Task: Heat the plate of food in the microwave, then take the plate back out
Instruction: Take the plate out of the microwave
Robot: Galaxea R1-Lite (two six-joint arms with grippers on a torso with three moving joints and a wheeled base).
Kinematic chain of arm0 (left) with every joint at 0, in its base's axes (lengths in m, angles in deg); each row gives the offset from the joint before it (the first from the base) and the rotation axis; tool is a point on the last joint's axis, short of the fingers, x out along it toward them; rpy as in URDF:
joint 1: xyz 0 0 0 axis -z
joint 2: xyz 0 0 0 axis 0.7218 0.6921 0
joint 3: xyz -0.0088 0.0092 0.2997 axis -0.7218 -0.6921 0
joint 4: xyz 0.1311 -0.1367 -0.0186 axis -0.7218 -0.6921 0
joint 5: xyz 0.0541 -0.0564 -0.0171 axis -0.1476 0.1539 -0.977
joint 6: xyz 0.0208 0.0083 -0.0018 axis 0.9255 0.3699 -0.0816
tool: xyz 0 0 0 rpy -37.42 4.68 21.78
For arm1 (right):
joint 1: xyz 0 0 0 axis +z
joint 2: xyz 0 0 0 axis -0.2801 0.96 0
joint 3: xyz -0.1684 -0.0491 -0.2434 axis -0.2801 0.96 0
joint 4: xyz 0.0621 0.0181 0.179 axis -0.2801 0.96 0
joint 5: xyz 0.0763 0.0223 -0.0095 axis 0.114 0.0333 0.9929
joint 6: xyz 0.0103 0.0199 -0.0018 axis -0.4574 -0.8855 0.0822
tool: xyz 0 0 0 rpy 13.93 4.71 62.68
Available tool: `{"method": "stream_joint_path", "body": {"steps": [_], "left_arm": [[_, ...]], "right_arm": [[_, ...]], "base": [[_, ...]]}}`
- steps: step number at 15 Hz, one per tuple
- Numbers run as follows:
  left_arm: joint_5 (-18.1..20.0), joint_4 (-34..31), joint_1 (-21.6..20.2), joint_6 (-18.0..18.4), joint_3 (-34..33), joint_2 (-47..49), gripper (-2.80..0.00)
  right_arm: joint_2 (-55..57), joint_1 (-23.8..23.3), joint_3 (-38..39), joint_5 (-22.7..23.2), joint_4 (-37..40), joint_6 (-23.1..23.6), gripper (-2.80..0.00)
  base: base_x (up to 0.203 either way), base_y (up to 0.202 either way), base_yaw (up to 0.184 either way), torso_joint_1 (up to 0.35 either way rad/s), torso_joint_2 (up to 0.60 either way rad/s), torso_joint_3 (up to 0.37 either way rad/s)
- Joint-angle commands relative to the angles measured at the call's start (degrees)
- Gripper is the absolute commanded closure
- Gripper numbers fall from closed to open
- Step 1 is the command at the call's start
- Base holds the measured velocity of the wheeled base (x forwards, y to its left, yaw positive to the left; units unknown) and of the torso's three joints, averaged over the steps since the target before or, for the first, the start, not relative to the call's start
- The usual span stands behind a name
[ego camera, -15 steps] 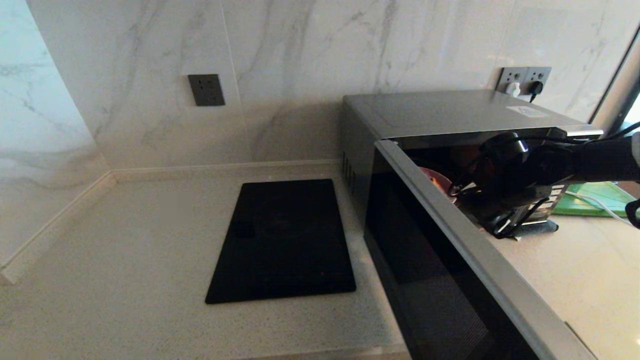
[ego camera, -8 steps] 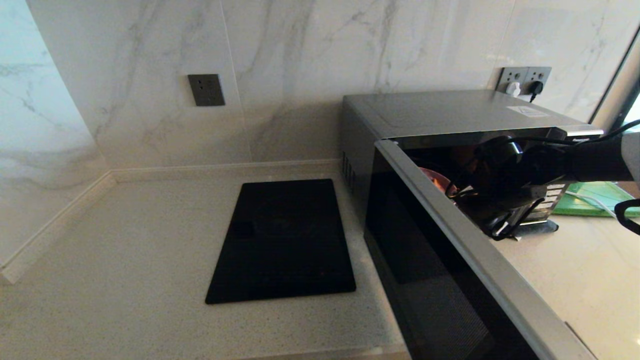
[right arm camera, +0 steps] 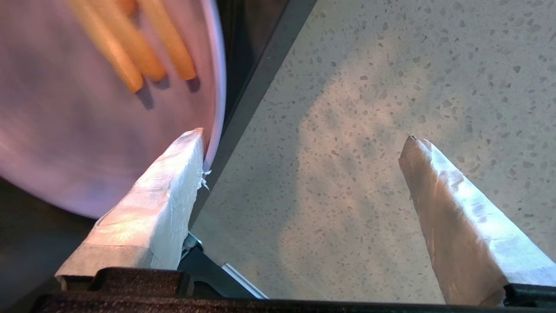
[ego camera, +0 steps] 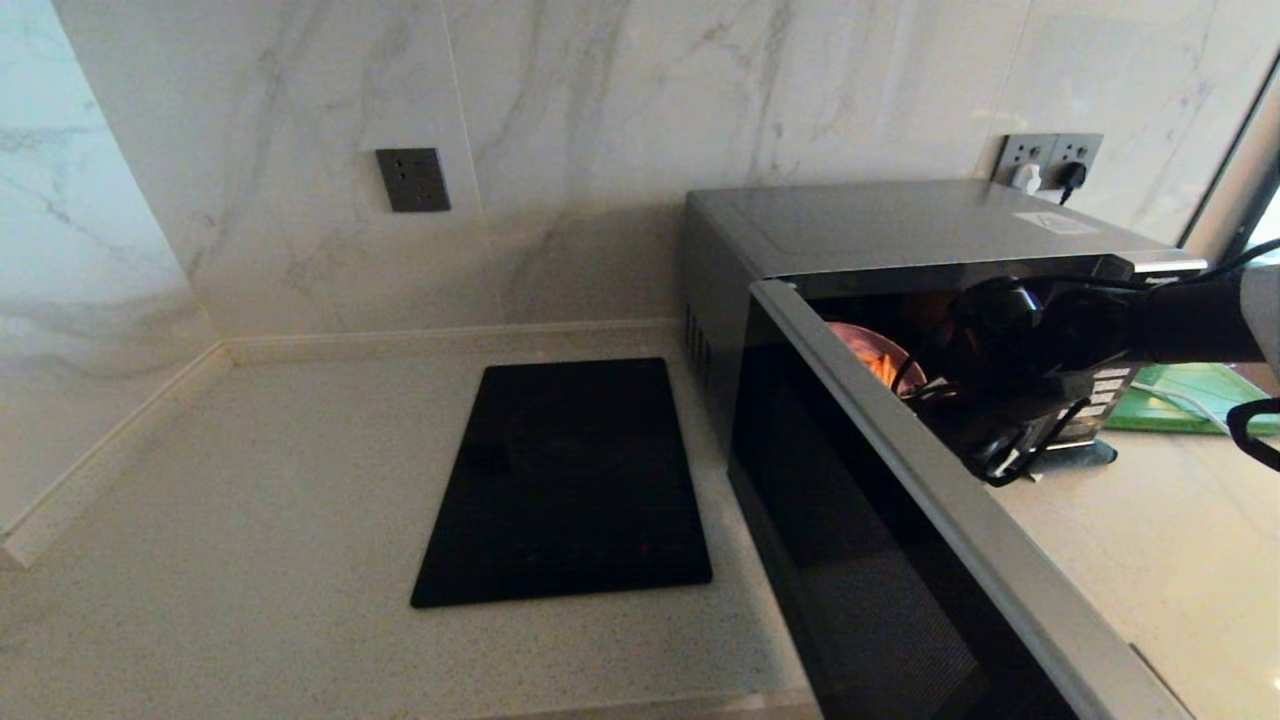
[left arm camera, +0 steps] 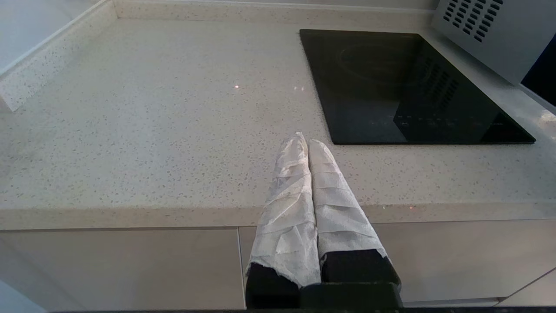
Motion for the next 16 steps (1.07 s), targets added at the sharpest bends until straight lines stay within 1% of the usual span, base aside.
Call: {"method": "stream_joint_path", "body": {"steps": [1,6,8,16], "left_arm": [[-0.02,0.02,-0.02,-0.03,0.0,0.09,0.0],[-0.02,0.02,-0.02,-0.03,0.0,0.04,0.0],[-0.02,0.02,-0.02,-0.03,0.0,0.09,0.0],[-0.02,0.02,-0.02,-0.03,0.0,0.0,0.0]], "right_arm": [[-0.78,-0.05,-0.06,-0.14,0.25,-0.72,-2.8],[-1.19,-0.05,-0.01,-0.23,0.25,-1.52,-2.8],[-1.4,-0.05,0.29,-0.17,0.91,-2.53,-2.8],[-1.84,-0.05,0.38,-0.23,1.62,-3.35,-2.8]], "base": [[0.0,0.0,0.0,0.0,0.0,0.0],[0.0,0.0,0.0,0.0,0.0,0.0],[0.0,0.0,0.0,0.0,0.0,0.0],[0.0,0.0,0.0,0.0,0.0,0.0]]}}
